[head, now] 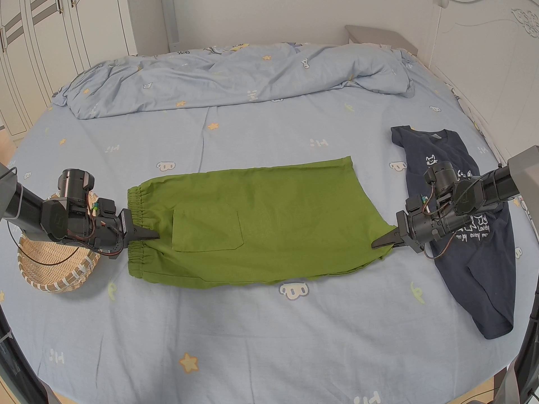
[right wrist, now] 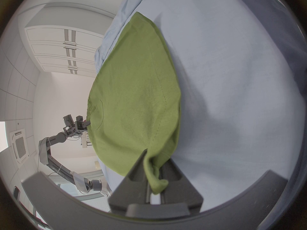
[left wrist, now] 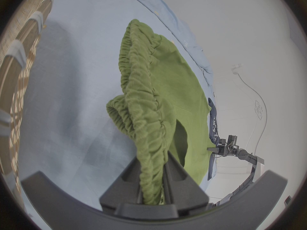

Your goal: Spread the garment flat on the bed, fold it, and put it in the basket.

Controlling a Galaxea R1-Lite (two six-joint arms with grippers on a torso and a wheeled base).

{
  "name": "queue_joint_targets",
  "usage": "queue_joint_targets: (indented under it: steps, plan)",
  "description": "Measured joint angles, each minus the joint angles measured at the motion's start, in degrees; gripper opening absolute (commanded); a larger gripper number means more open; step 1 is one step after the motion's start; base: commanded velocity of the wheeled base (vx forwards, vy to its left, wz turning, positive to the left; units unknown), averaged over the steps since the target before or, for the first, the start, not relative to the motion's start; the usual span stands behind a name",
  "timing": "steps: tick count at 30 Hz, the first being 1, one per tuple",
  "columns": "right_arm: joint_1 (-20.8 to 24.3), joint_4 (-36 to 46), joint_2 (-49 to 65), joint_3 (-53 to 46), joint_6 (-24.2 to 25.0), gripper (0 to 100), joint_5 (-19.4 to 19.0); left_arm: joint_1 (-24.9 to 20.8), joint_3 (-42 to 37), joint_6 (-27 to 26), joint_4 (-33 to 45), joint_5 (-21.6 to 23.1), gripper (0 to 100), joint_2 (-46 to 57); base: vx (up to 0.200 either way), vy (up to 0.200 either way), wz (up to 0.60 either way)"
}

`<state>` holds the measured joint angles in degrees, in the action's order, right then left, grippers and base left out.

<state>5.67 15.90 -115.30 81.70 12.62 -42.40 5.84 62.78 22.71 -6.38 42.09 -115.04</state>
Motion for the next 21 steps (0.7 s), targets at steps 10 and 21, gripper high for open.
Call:
queue_joint_targets:
  steps: [10,21]
  plan:
    - [-0.41,-0.13,0.61,-0.48,-0.06,0,0.01,0.38,0.0,-0.33,0.46,0.05,0,0.02,0.0,0.0,0.0]
    - [1.02,-0.16,12.08,-12.21,0.38,0,0.17,1.49,-1.51,-4.6,7.57,0.02,0,3.47,0.0,0.0,0.0]
